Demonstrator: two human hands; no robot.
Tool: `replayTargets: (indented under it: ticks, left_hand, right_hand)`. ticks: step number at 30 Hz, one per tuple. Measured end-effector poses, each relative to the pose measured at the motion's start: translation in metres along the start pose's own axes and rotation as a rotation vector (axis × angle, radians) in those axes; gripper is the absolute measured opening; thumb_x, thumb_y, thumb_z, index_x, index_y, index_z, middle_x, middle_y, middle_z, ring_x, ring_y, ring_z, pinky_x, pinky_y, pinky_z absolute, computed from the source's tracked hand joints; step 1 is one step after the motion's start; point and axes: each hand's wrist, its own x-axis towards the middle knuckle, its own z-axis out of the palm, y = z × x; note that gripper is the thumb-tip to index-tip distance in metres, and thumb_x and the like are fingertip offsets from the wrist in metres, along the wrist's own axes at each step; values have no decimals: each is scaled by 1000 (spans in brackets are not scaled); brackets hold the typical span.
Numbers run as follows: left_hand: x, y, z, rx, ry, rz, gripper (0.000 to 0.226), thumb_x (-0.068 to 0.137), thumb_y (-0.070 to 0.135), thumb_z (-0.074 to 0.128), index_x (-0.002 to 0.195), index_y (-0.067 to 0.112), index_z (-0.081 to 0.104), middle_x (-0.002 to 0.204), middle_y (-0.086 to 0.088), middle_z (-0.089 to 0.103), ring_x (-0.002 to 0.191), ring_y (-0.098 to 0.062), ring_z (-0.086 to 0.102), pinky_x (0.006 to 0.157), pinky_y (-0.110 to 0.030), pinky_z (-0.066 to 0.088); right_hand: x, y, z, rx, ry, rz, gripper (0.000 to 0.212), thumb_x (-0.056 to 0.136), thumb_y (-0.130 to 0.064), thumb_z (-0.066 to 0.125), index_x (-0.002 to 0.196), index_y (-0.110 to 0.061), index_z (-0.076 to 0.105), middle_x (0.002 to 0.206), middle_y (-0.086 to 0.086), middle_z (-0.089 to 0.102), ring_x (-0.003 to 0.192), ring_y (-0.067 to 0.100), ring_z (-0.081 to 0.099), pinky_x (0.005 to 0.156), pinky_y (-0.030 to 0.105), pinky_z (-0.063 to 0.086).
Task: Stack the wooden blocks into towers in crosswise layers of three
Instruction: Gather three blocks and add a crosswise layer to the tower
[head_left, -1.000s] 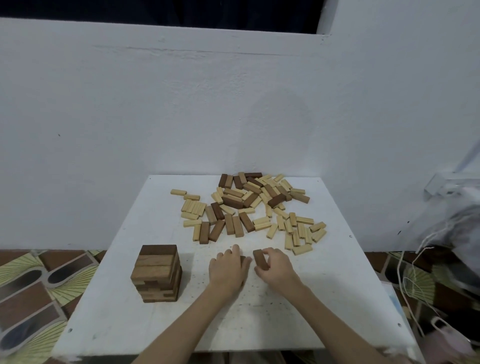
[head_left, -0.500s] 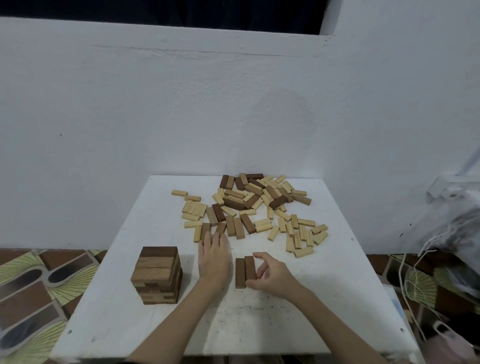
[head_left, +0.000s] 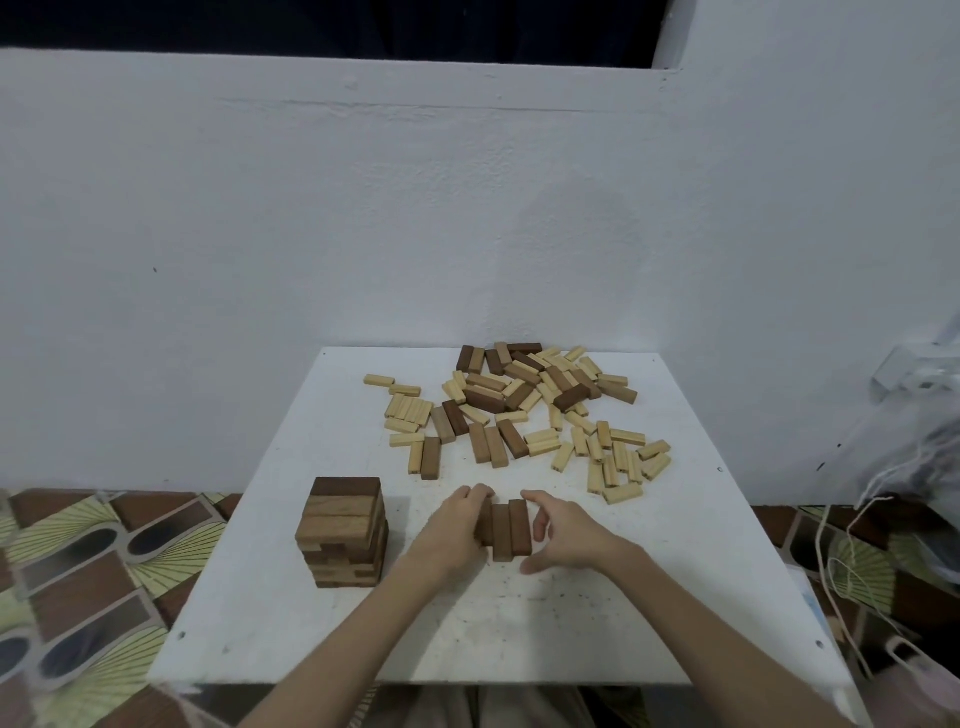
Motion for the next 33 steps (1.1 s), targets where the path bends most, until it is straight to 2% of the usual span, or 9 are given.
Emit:
replayTargets:
  ticks: [4, 6, 12, 16, 20, 23, 26, 30, 33]
  left_hand:
    - [1, -7, -1, -90, -132, -97, 109, 66, 15, 82, 149, 23, 11, 150, 1, 20, 134, -25, 25, 108, -40, 32]
    - [2, -8, -1, -147, -164, -109, 119, 61, 22, 86, 150, 23, 6, 150, 2, 22, 136, -24, 20, 110, -43, 28]
    - [3, -11, 2, -244, -110, -51, 103, 62, 24, 86, 143, 21, 23, 137, -2, 37, 119, -20, 39, 101, -38, 41]
    - [3, -12, 3, -292, -122, -21, 104, 61, 19, 87, 143, 22, 24, 138, -2, 35, 118, -21, 43, 98, -37, 45]
    - [7, -11, -2, -342, -186, -14, 103, 64, 2, 83, 145, 22, 22, 135, -6, 40, 103, -16, 52, 81, -21, 47]
    - [11, -12, 0, -347, -181, 2, 97, 65, -1, 81, 142, 20, 27, 137, -5, 42, 97, -14, 51, 76, -19, 47]
    - [13, -14, 4, -326, -156, 9, 93, 64, 6, 83, 140, 20, 30, 135, -1, 42, 98, -13, 47, 81, -19, 45]
    - [15, -15, 5, -311, -144, 3, 100, 60, 19, 87, 140, 25, 28, 132, 6, 42, 111, -13, 39, 100, -32, 39]
    - [17, -15, 8, -320, -158, 6, 99, 57, 22, 88, 137, 27, 30, 128, 6, 44, 115, -16, 42, 102, -36, 42]
  right_hand:
    - [4, 0, -3, -24, -3, -15, 100, 69, -27, 84, 149, -23, 25, 92, 0, 53, 74, 6, 50, 61, 17, 39]
    - [5, 0, -3, -21, -1, -18, 98, 67, -28, 85, 147, -23, 28, 89, -1, 53, 75, 8, 52, 62, 18, 40]
    - [8, 2, -1, -38, 17, -42, 82, 69, -31, 83, 138, -20, 39, 84, -5, 50, 73, 6, 49, 61, 19, 38]
    - [8, 4, -1, -42, 12, -29, 94, 67, -31, 85, 143, -21, 32, 88, -5, 48, 76, 5, 48, 61, 18, 37]
    - [8, 6, -1, -53, 13, -40, 94, 67, -29, 85, 143, -18, 32, 92, -3, 48, 75, 5, 47, 61, 17, 37]
    - [9, 8, -1, -45, 25, -53, 85, 67, -29, 85, 138, -18, 40, 91, -1, 49, 73, 6, 46, 60, 18, 37]
    - [10, 8, -4, -50, 22, -59, 84, 67, -29, 85, 138, -20, 40, 88, -1, 49, 72, 7, 47, 61, 20, 37]
    - [11, 9, -6, -55, 21, -59, 91, 65, -32, 86, 141, -22, 36, 86, -3, 50, 74, 7, 49, 62, 21, 39]
    - [11, 7, -7, -72, 19, -73, 85, 65, -34, 85, 136, -22, 41, 83, -7, 49, 72, 5, 48, 61, 19, 38]
